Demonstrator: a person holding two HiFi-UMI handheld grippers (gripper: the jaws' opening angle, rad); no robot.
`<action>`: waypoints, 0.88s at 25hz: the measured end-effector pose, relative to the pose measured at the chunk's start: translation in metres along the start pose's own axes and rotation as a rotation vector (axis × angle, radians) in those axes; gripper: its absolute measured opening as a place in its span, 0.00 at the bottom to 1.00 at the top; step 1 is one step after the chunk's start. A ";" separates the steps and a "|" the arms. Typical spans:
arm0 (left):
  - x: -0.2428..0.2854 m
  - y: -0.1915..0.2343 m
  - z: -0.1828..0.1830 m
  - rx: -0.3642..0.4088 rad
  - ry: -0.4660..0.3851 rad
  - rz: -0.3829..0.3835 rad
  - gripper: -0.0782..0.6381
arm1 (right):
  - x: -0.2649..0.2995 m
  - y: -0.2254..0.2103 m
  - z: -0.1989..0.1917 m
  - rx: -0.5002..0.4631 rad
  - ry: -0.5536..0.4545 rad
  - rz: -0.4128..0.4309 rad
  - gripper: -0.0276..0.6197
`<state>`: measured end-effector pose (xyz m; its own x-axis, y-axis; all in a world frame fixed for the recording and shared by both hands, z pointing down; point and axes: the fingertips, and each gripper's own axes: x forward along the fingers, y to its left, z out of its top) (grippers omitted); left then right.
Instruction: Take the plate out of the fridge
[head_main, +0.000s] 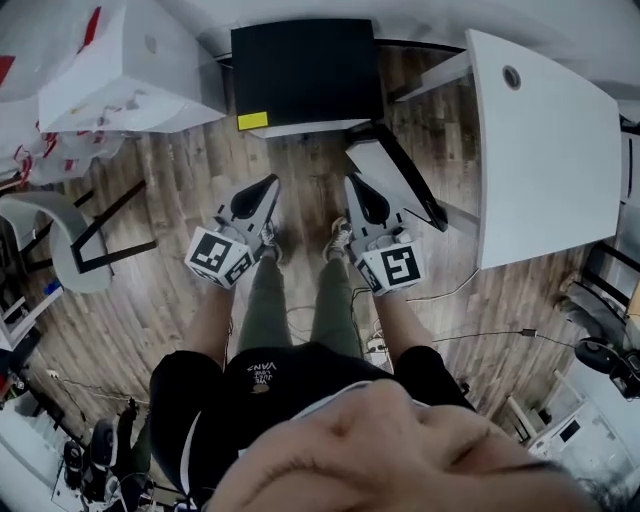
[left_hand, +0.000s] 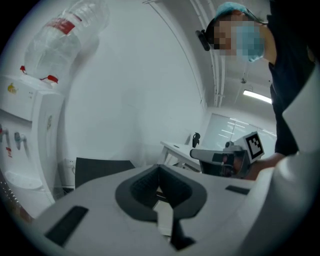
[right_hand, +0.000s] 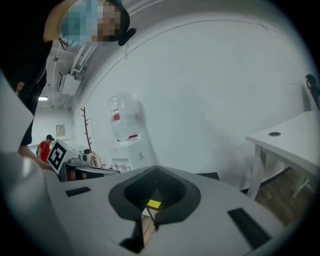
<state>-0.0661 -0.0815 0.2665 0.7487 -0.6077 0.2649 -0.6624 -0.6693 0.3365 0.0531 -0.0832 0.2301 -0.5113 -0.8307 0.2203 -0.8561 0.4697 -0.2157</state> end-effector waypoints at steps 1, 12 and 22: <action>0.004 0.005 -0.009 -0.003 0.005 -0.003 0.13 | 0.004 -0.003 -0.009 0.002 0.002 0.000 0.06; 0.052 0.059 -0.119 0.014 -0.009 0.045 0.13 | 0.044 -0.050 -0.103 -0.069 -0.043 0.037 0.06; 0.102 0.117 -0.238 0.023 -0.005 0.078 0.13 | 0.080 -0.073 -0.223 -0.107 -0.081 0.082 0.06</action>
<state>-0.0609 -0.1205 0.5481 0.6944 -0.6608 0.2849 -0.7194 -0.6293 0.2939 0.0577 -0.1176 0.4759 -0.5754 -0.8078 0.1279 -0.8173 0.5621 -0.1266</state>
